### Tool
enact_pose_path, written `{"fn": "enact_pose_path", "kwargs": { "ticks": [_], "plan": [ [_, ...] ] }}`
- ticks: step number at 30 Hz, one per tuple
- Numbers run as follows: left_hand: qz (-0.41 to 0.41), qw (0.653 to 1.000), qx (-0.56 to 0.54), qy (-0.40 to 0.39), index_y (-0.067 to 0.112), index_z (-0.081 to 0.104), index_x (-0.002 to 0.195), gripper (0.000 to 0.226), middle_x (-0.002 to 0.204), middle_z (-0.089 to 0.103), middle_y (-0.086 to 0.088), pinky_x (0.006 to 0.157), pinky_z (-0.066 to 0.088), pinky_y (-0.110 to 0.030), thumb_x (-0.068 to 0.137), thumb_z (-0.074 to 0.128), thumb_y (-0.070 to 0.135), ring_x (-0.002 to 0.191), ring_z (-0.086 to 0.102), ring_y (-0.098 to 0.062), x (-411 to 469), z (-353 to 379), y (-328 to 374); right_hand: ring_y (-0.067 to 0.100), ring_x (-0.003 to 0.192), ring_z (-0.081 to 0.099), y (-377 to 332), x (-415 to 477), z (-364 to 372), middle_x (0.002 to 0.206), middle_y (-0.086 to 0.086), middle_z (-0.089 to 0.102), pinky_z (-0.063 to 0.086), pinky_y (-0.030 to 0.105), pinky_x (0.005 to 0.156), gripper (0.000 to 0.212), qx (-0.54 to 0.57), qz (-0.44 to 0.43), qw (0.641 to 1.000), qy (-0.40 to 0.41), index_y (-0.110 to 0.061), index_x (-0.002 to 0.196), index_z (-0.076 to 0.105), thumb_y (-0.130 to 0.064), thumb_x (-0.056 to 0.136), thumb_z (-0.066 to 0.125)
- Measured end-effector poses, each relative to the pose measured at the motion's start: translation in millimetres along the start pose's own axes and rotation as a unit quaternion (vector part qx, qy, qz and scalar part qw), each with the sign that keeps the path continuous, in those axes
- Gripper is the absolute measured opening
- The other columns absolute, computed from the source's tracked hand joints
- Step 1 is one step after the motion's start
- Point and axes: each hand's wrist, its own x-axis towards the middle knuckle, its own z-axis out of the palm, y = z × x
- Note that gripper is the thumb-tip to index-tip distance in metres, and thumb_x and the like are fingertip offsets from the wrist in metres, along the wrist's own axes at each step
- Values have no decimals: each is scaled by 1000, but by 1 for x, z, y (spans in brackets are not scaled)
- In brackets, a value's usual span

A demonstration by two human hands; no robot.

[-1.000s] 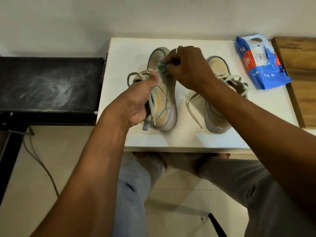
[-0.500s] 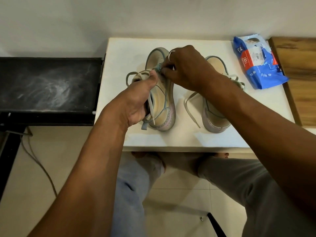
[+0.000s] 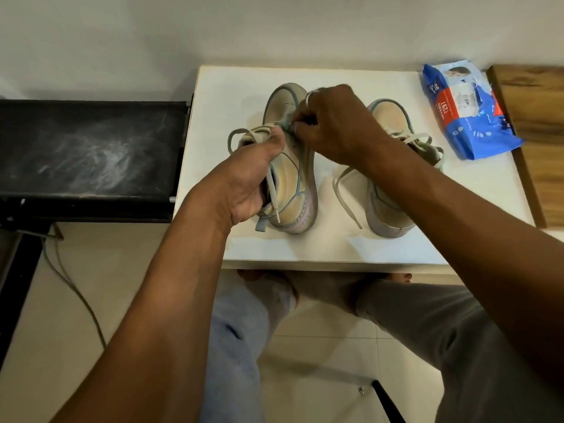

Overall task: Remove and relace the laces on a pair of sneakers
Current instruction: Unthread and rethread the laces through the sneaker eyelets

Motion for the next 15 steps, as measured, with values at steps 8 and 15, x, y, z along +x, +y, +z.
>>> {"fn": "enact_pose_path", "kwargs": {
  "ticks": [8,15],
  "plan": [
    [3,1000,1,3,16,61,125,35,114,71,-5,89,56,-35,101,47,37,103,69,-18,0,1,1,15,79,66,12,6,-8,89,1,75,55,34,73,19,58,43,997,42,-18,99,79,-26,89,64],
    [-5,1000,6,-2,15,62,123,35,111,73,-5,84,58,-33,102,44,37,101,70,-17,1,1,0,19,80,65,5,2,-7,88,4,74,54,35,73,20,-26,16,998,-57,-12,95,78,-24,89,64]
  ]
}}
